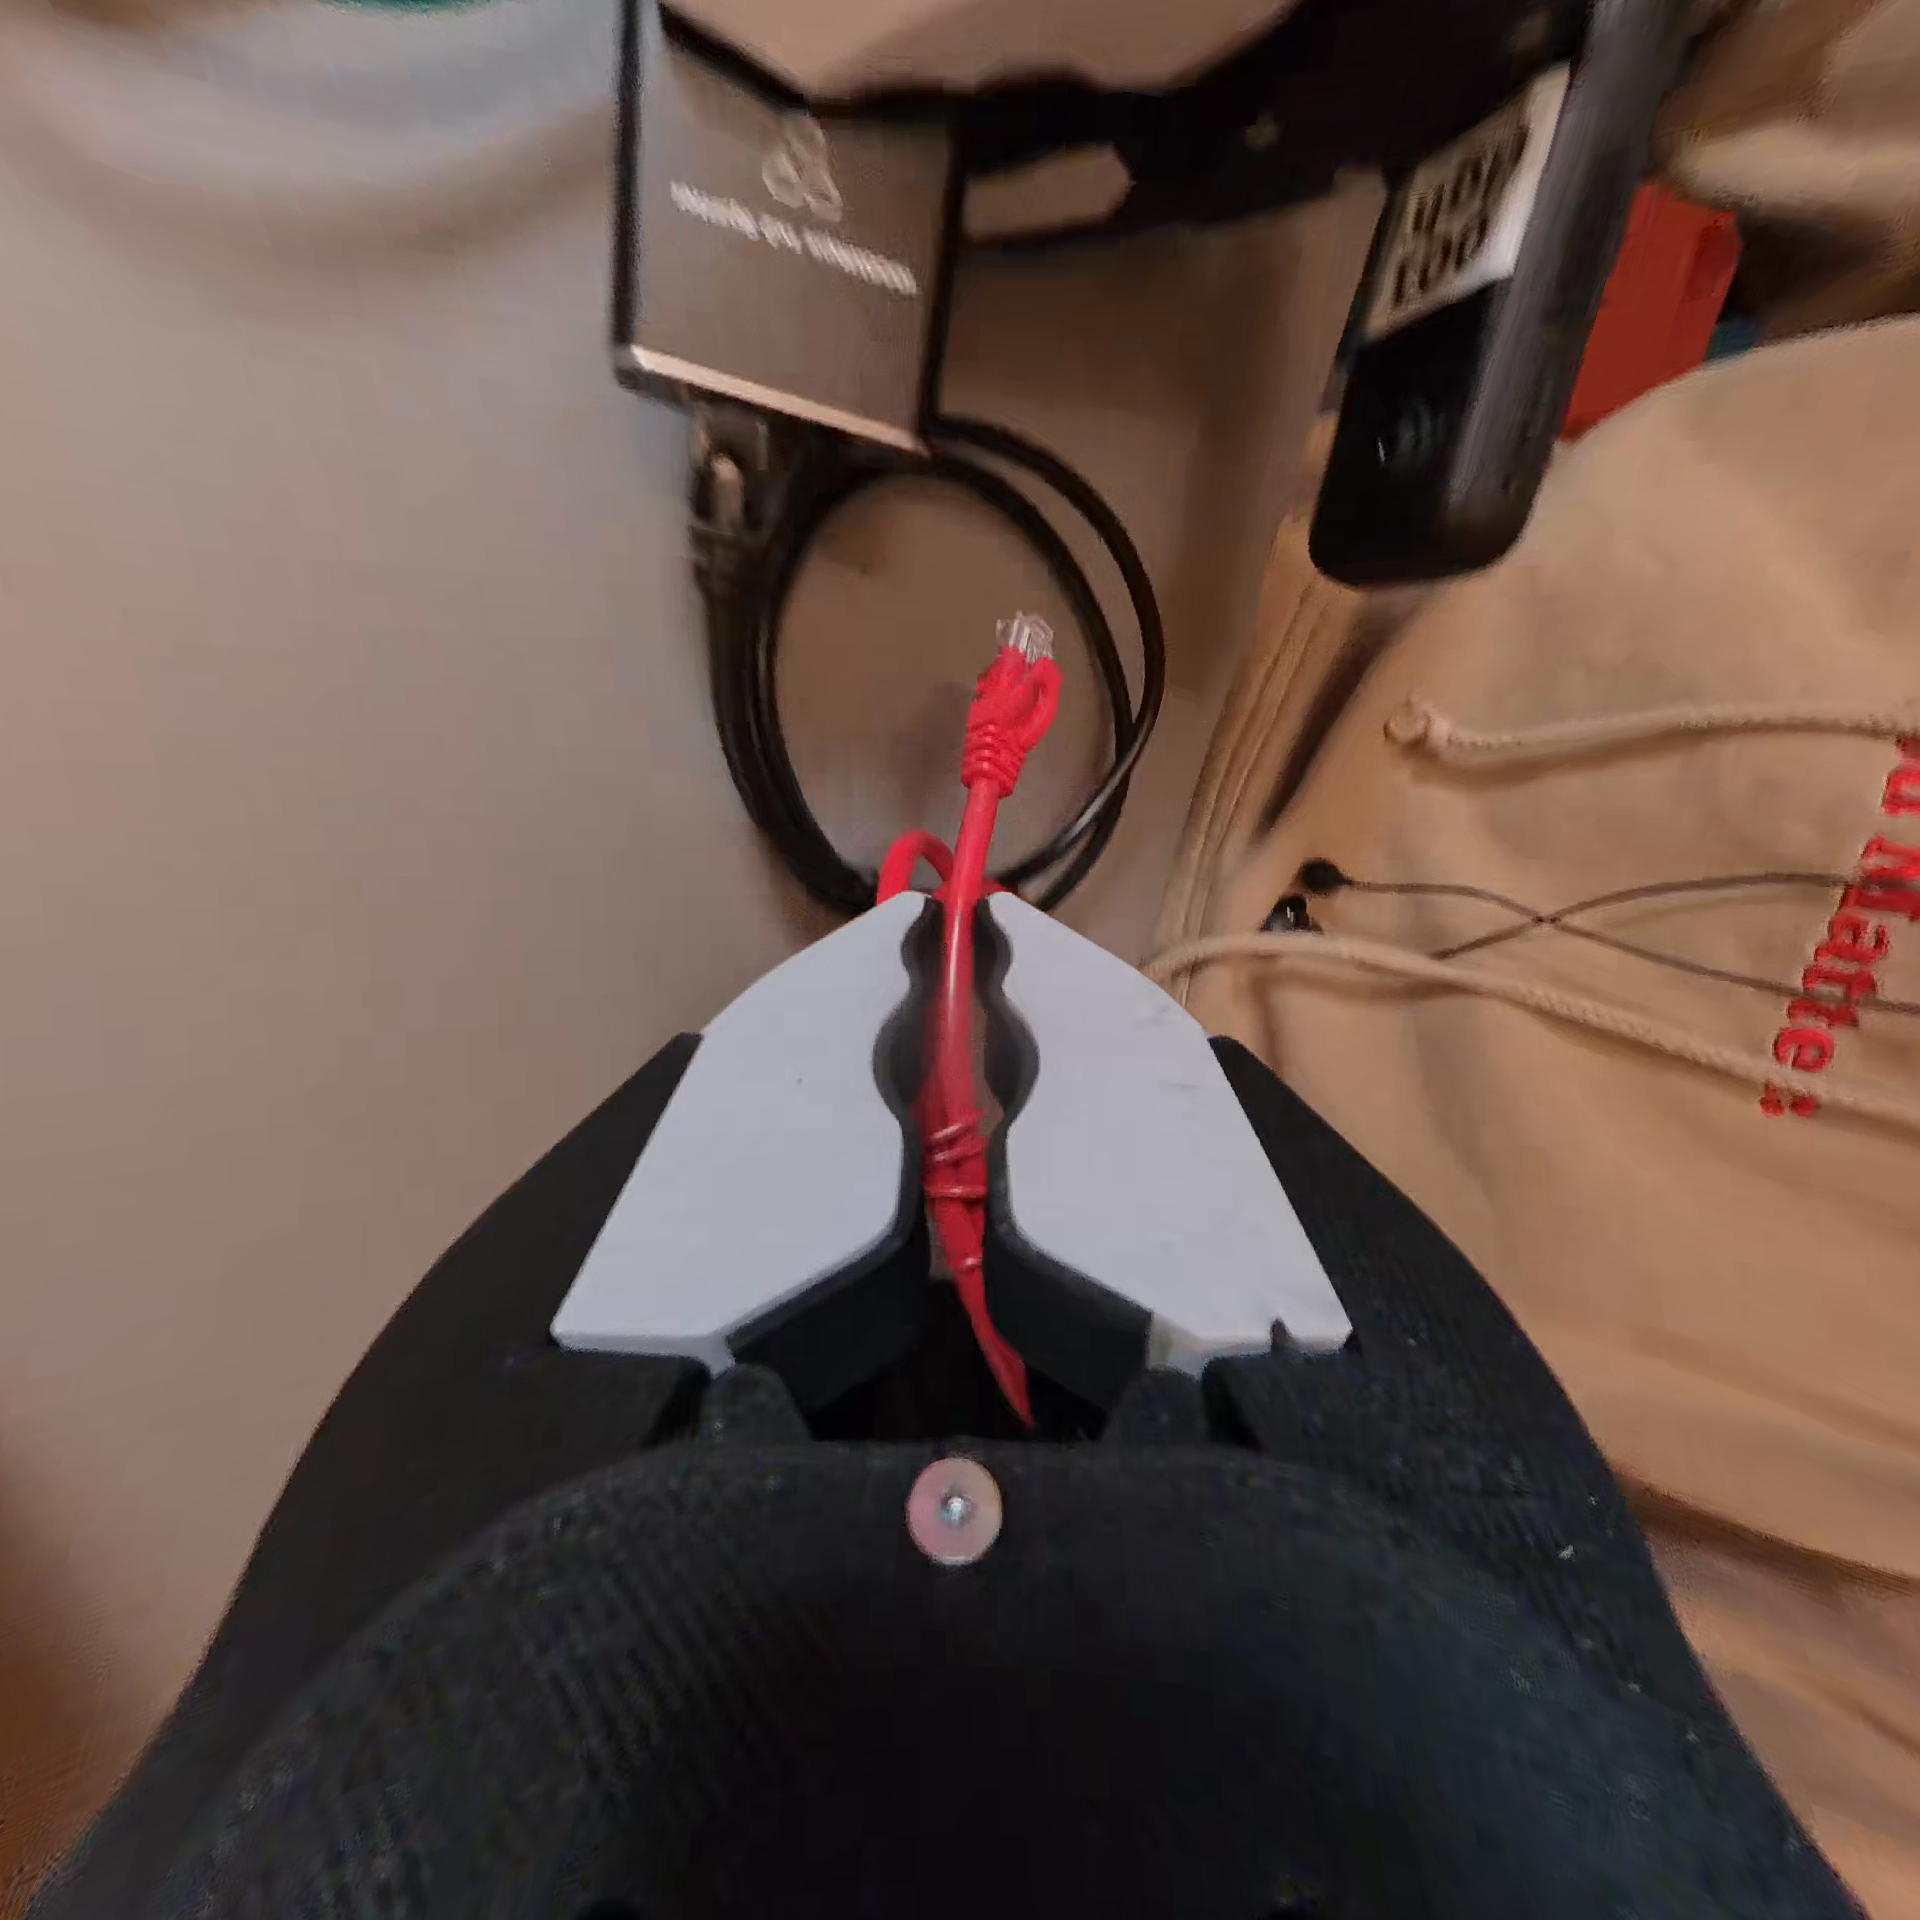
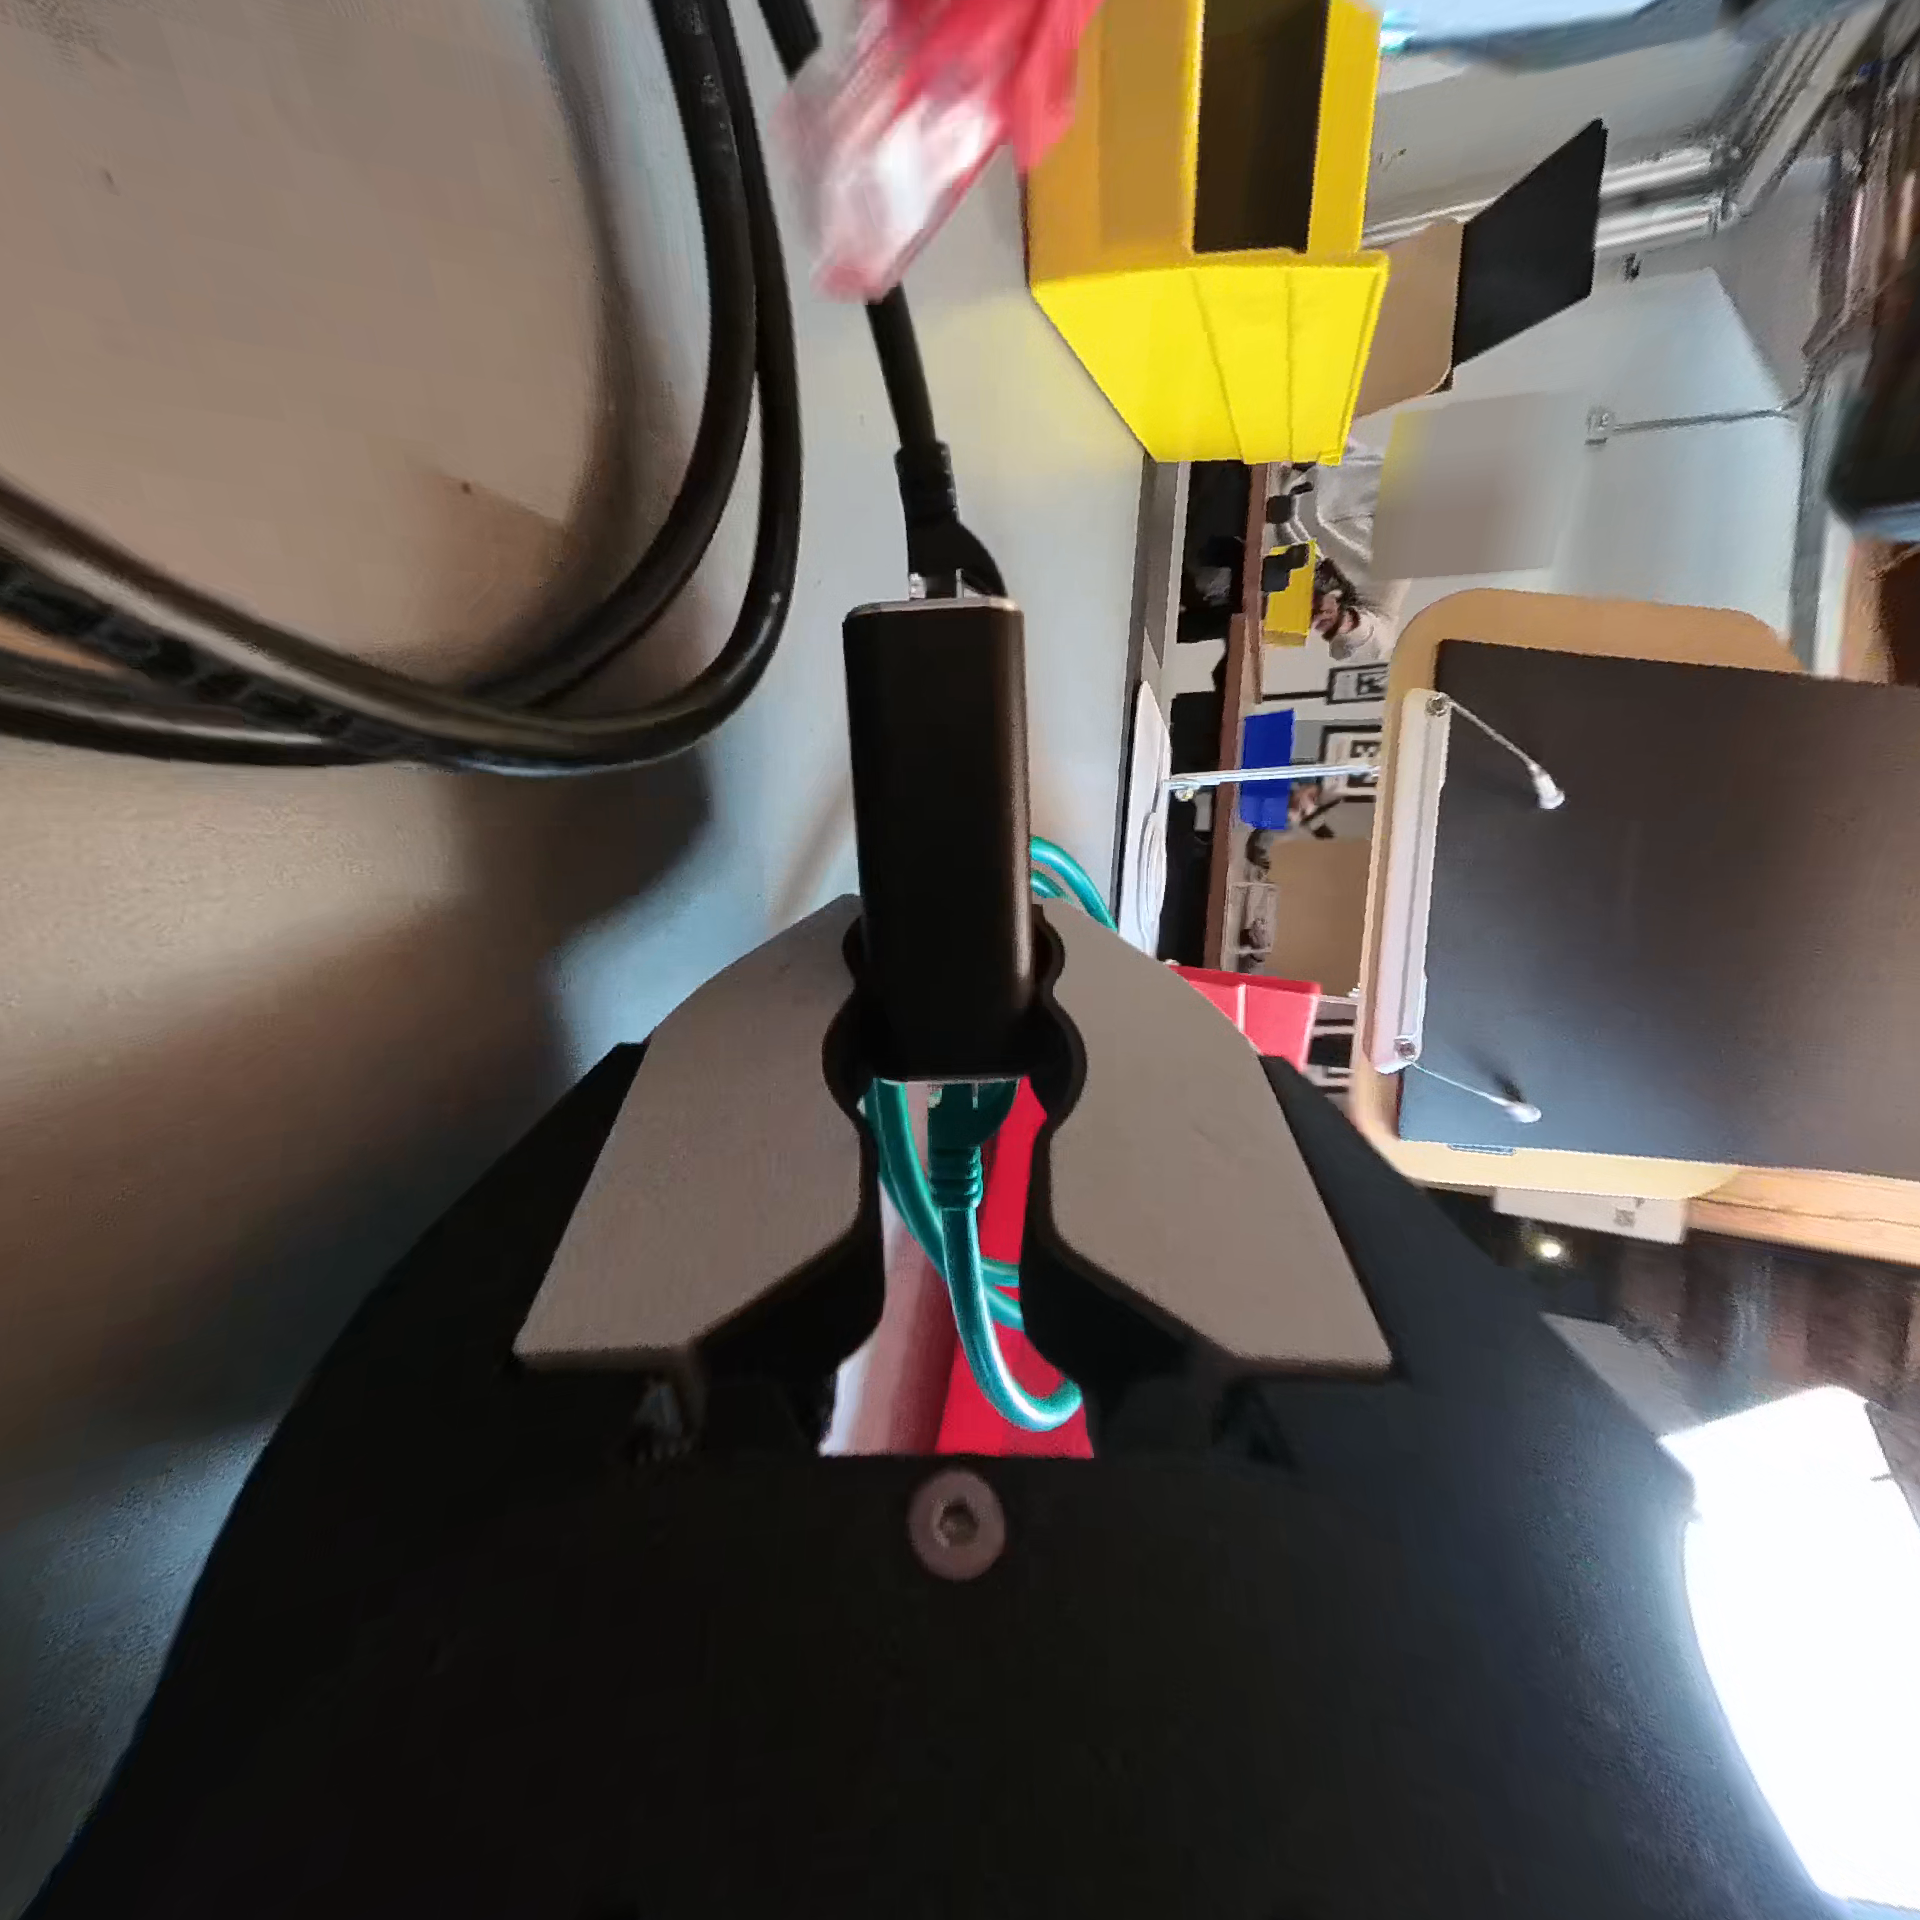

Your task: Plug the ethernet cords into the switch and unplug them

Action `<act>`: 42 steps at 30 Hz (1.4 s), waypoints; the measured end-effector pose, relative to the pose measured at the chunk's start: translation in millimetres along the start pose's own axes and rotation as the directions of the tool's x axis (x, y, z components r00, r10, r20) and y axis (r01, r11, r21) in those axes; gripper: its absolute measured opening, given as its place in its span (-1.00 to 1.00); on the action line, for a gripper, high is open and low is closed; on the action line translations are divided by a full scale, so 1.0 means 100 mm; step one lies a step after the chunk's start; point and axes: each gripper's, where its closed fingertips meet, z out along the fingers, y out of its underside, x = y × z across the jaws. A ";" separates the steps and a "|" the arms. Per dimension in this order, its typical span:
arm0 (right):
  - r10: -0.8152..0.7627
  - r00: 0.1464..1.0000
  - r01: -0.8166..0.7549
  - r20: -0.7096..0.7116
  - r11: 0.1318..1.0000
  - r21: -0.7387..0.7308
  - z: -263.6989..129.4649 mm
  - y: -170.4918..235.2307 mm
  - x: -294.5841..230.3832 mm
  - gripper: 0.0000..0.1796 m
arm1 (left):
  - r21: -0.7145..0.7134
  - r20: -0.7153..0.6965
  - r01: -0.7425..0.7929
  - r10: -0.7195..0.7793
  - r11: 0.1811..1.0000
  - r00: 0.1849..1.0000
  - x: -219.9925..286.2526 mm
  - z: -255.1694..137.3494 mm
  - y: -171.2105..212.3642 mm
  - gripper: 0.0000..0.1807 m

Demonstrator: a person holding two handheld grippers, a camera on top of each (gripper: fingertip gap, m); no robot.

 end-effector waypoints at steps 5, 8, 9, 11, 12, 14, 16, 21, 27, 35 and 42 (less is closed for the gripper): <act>0.127 0.992 -0.127 0.026 0.992 0.007 0.00 0.07 0.03 -0.70 | 0.119 -0.017 -0.001 0.003 0.993 1.000 -0.13 0.12 -0.23 -0.95; 0.172 0.984 -0.172 0.046 0.985 0.009 0.01 0.11 0.02 -0.71 | 0.215 0.008 -0.024 0.023 0.976 1.000 -0.24 0.15 -0.27 -0.95; 0.177 0.983 -0.177 0.051 0.984 0.009 0.01 0.12 0.02 -0.70 | 0.231 0.051 -0.040 0.029 0.972 0.998 -0.31 0.18 -0.26 -0.95; 0.178 0.982 -0.178 0.065 0.984 0.006 0.02 0.12 -0.01 -0.70 | 0.266 0.126 -0.089 0.057 0.960 0.990 -0.41 0.23 -0.25 -0.94; 0.171 0.983 -0.171 0.071 0.985 -0.002 0.02 0.13 -0.03 -0.70 | 0.287 0.146 -0.119 0.079 0.951 0.986 -0.41 0.24 -0.25 -0.94; 0.157 0.985 -0.157 0.076 0.988 -0.009 0.03 0.13 -0.05 -0.70 | 0.307 0.213 -0.183 0.120 0.934 0.970 -0.43 0.24 -0.25 -0.92; 0.152 0.985 -0.151 0.077 0.988 -0.010 0.03 0.13 -0.06 -0.70 | 0.291 0.312 -0.287 0.193 0.913 0.930 -0.43 0.21 -0.25 -0.89; 0.146 0.987 -0.146 0.073 0.989 -0.009 0.04 0.12 -0.06 -0.70 | 0.187 0.509 -0.517 0.367 0.835 0.778 -0.34 0.20 -0.34 -0.81; 0.142 0.988 -0.143 0.053 0.990 0.008 0.02 0.13 -0.03 -0.70 | 0.135 0.545 -0.578 0.427 0.805 0.722 -0.39 0.25 -0.37 -0.80; 0.146 0.989 -0.148 0.022 0.987 0.058 -0.01 0.10 0.06 -0.71 | 0.337 0.445 -0.581 0.418 0.741 0.792 -0.35 0.16 -0.31 -0.89; 0.149 0.989 -0.148 -0.008 0.986 0.083 -0.04 0.03 0.17 -0.70 | 0.295 0.374 -0.453 0.334 0.841 0.865 -0.26 0.14 -0.31 -0.94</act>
